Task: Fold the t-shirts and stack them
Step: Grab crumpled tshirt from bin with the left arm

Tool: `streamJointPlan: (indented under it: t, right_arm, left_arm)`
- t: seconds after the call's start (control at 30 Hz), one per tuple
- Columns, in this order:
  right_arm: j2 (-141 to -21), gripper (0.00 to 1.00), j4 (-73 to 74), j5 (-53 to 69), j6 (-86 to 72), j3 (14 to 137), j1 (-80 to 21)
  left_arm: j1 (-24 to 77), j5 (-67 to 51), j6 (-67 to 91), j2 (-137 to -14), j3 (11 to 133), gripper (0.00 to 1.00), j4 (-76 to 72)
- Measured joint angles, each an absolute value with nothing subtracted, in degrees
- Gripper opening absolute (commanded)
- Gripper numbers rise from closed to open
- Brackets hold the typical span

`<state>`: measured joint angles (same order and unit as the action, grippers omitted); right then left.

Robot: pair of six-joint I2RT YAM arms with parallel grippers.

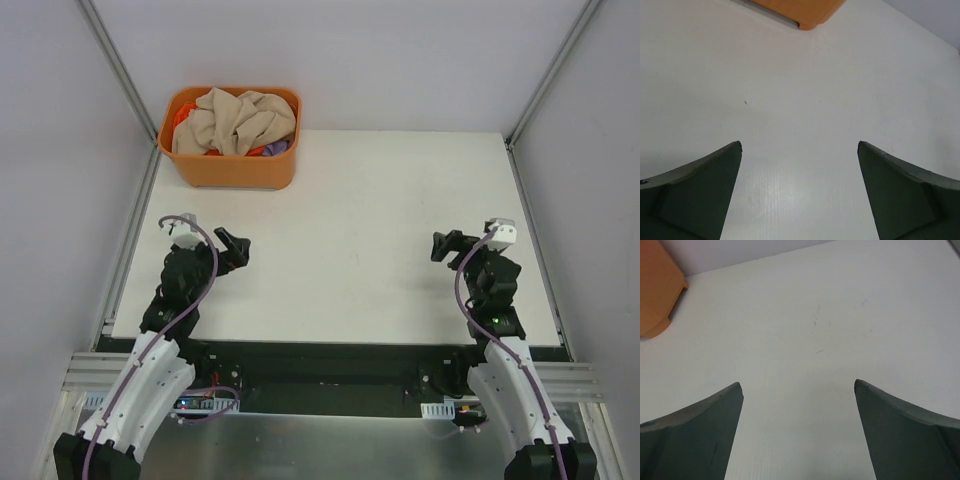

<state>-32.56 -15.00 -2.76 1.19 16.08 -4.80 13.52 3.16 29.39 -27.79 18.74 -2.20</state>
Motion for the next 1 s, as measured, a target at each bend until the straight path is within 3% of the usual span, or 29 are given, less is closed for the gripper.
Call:
streamJointPlan:
  t: [0.23, 0.8, 0.87, 1.0]
  right_arm:
    - [-33.23, 0.96, -20.51, 7.03, 5.61, 12.27, -4.82]
    - [-39.97, 0.96, -15.79, 3.22, 4.64, 17.54, -4.8]
    - [-39.97, 0.96, -15.57, 3.09, 4.51, 17.58, -4.8]
    - [-40.29, 0.96, -15.4, 3.86, 4.71, 17.76, -4.8]
  left_arm:
    - [13.45, 5.21, 31.7, -46.15, 30.48, 0.99, -0.47]
    - [11.42, 15.57, 19.22, -95.18, 85.01, 0.98, 4.05]
    - [10.87, 15.2, 18.15, -99.59, 88.44, 0.92, 5.1]
    - [10.13, 14.44, 16.21, -108.2, 96.42, 0.69, 8.08]
